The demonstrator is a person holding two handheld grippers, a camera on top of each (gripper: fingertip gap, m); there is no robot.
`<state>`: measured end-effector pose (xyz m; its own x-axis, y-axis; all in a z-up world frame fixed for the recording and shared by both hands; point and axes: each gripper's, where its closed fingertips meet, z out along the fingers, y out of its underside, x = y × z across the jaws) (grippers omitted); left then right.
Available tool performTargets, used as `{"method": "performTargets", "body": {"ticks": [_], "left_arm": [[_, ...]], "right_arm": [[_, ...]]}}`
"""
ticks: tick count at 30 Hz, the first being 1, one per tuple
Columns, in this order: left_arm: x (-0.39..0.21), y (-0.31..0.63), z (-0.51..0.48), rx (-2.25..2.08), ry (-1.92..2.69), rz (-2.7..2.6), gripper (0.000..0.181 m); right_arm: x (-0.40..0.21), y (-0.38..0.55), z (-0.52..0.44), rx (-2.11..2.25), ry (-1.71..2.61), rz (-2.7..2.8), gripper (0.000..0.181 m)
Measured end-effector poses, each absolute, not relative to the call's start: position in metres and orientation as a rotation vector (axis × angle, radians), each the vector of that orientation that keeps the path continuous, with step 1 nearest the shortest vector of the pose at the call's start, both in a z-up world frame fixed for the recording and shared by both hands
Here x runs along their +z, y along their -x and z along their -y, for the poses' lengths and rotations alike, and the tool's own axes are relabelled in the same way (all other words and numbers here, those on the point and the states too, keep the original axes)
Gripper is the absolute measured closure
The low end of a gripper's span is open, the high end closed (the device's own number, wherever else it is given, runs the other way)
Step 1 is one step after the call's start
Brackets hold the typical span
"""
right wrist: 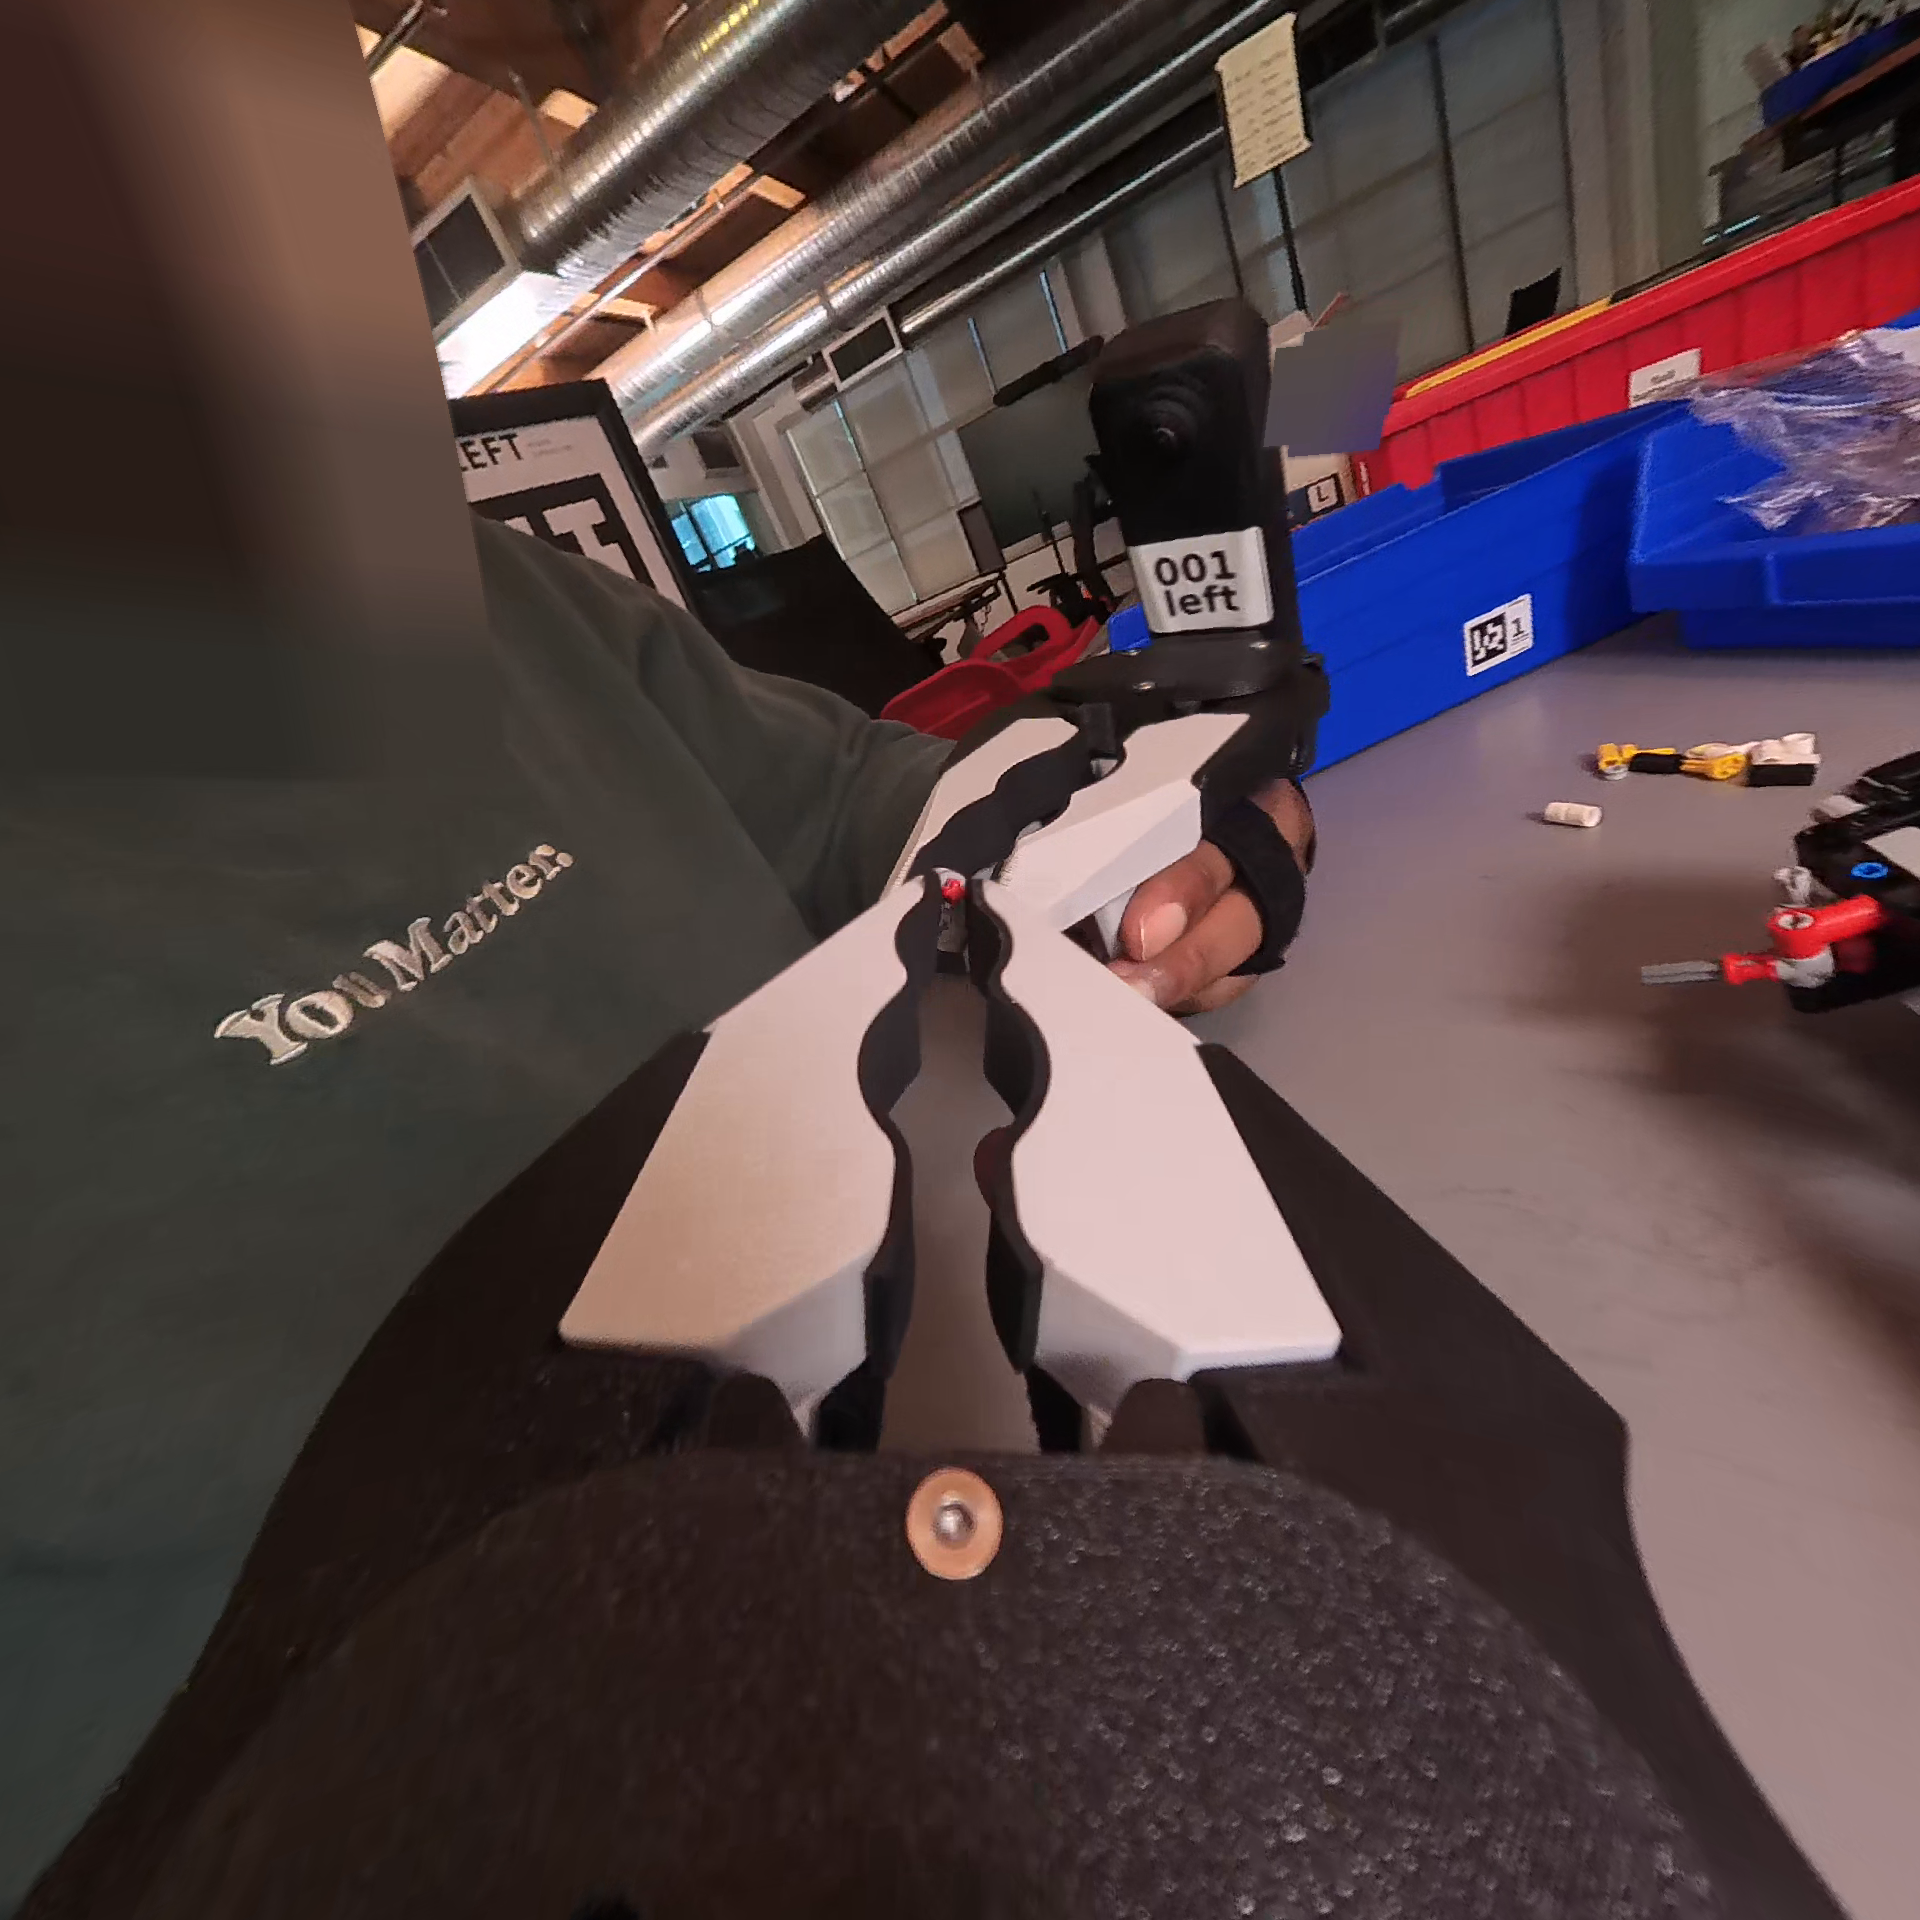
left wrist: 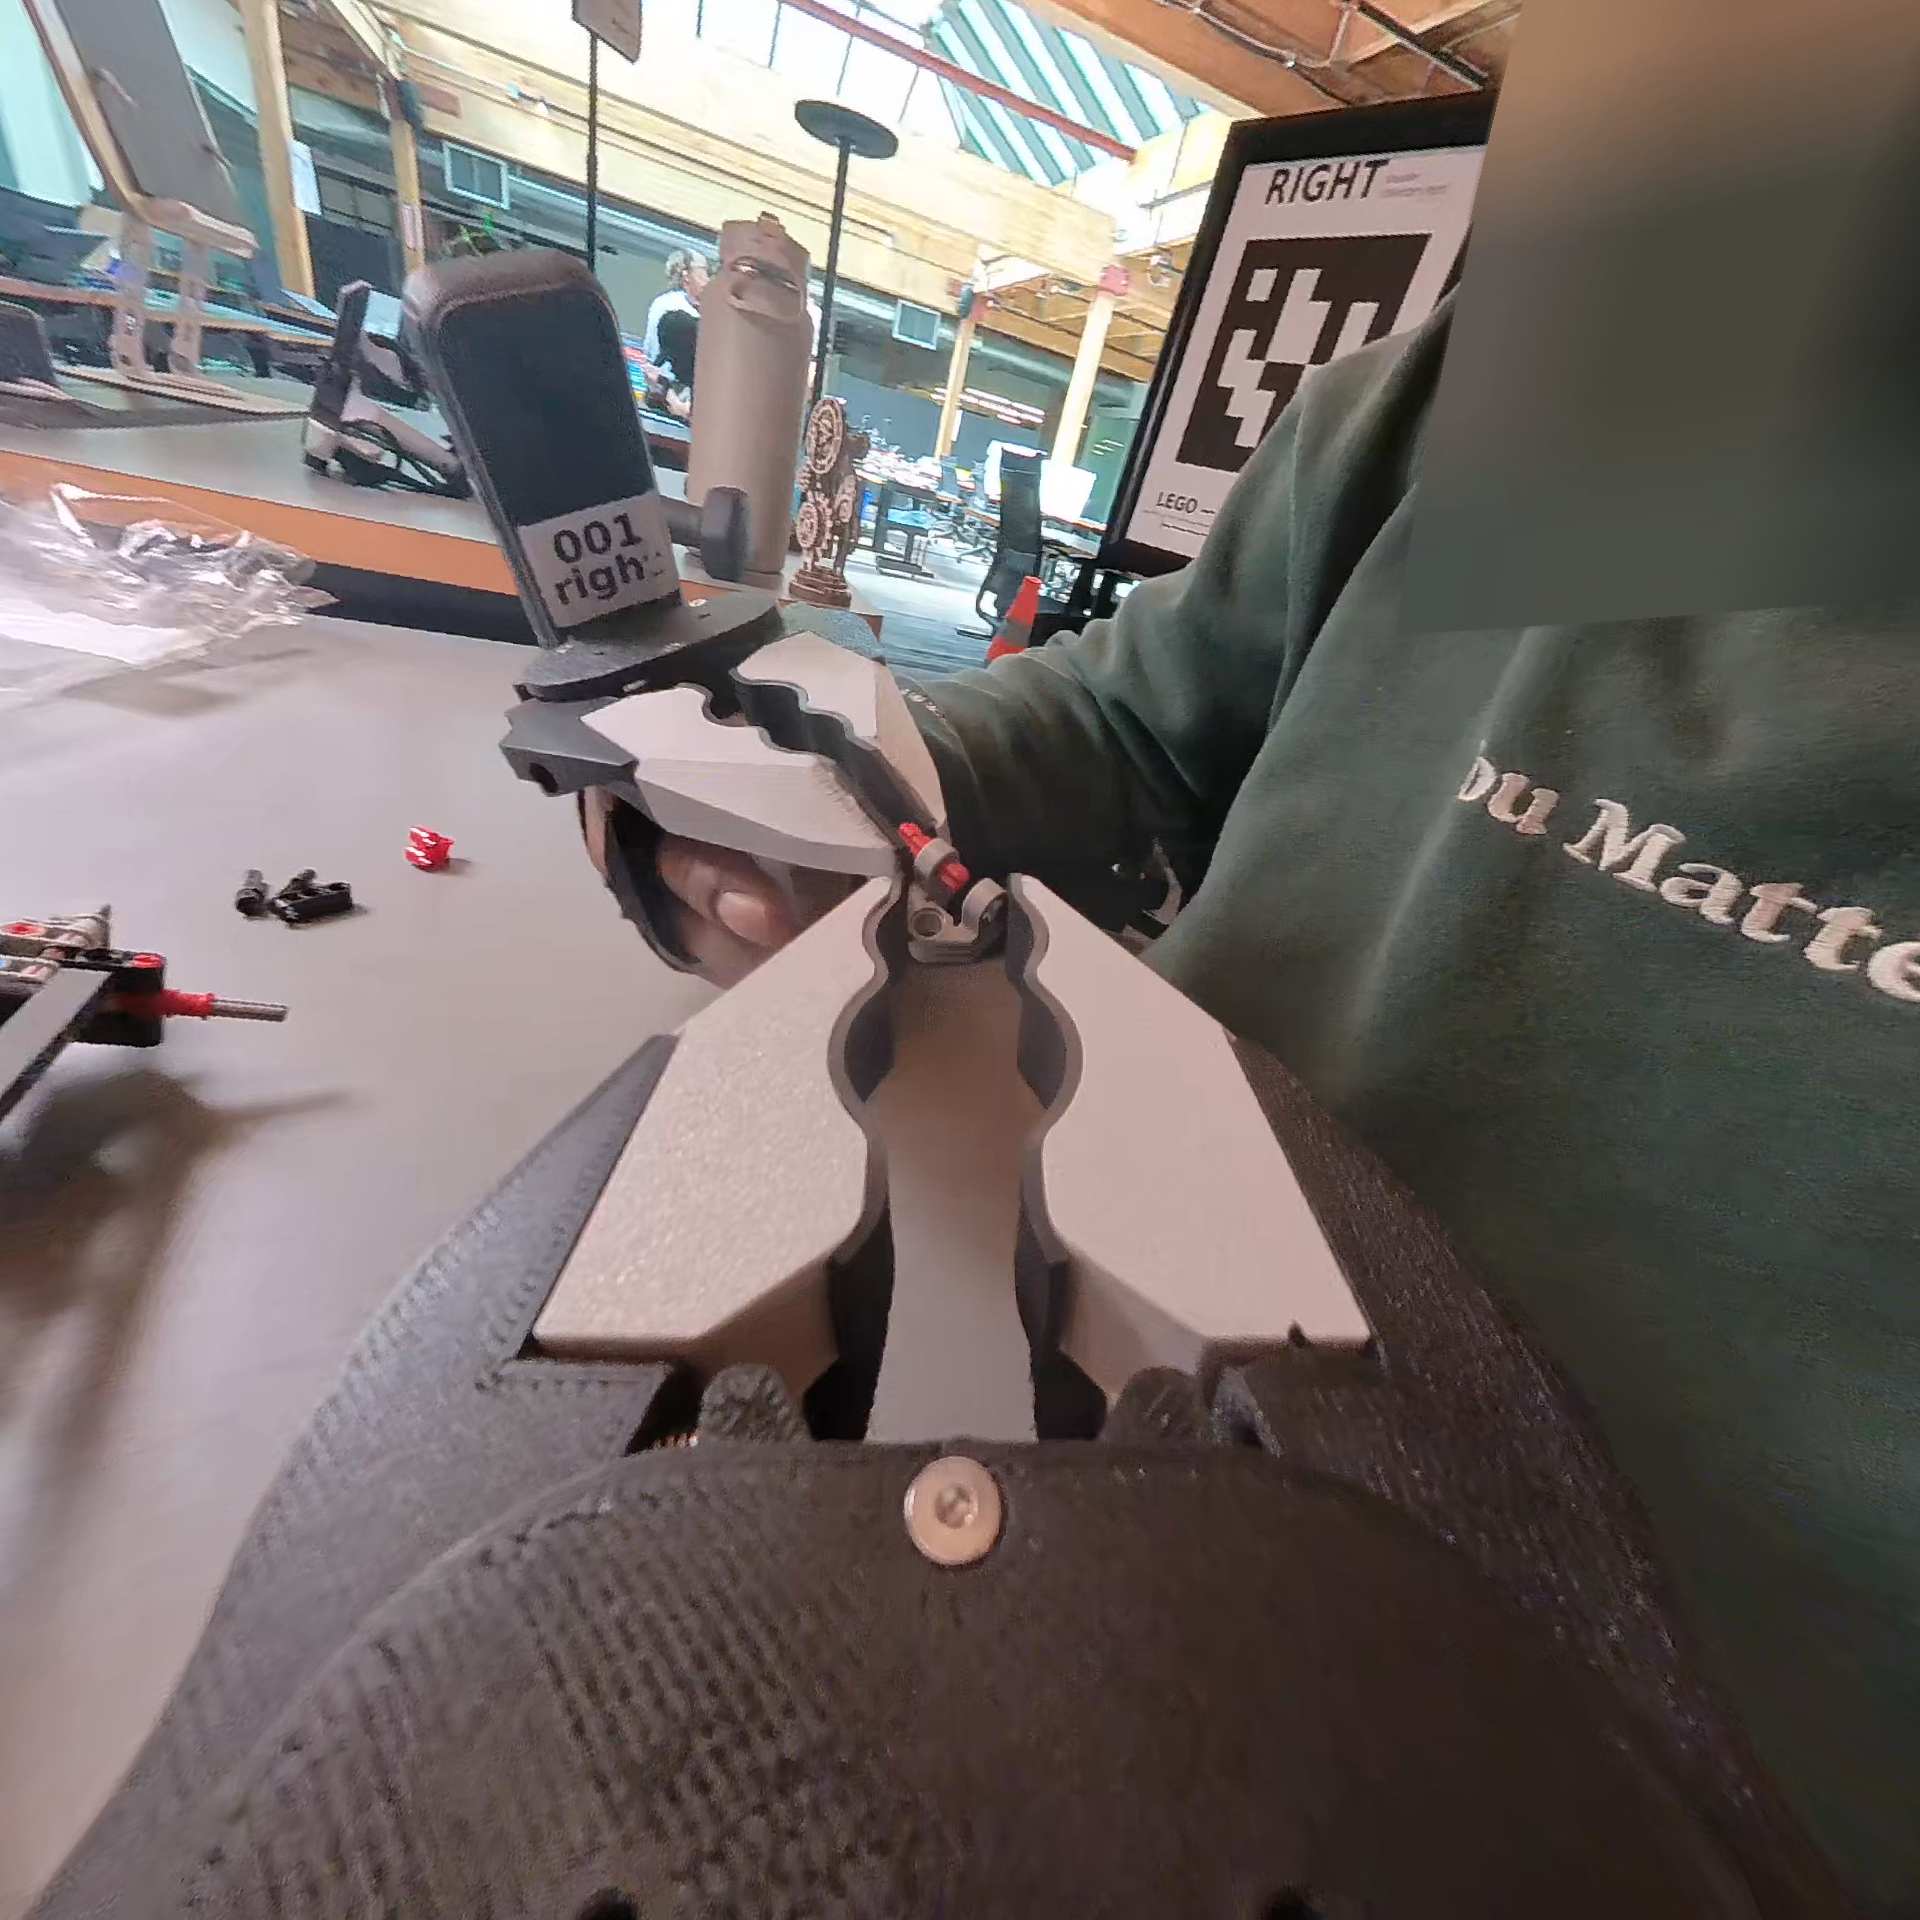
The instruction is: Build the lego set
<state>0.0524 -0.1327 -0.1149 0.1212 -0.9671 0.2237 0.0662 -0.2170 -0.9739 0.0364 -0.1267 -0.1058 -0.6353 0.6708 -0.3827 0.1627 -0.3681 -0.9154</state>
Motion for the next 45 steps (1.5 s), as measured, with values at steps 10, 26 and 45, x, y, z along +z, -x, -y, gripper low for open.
{"method": "performTargets", "body": {"ticks": [10, 26, 45], "left_arm": [[-0.113, -0.044, 0.121, -1.367, 1.434, -0.852, 0.164], [-0.107, -0.03, 0.095, -0.97, 1.451, -0.801, 0.167], [-0.091, -0.033, 0.098, -0.905, 1.354, -0.804, 0.167]], "right_arm": [[-0.105, -0.033, 0.116, 1.942, 1.073, 1.493, 0.181], [-0.094, -0.021, 0.102, 1.611, 0.978, 1.389, 0.18], [-0.082, -0.027, 0.104, 1.63, 0.927, 1.394, 0.181]]}}
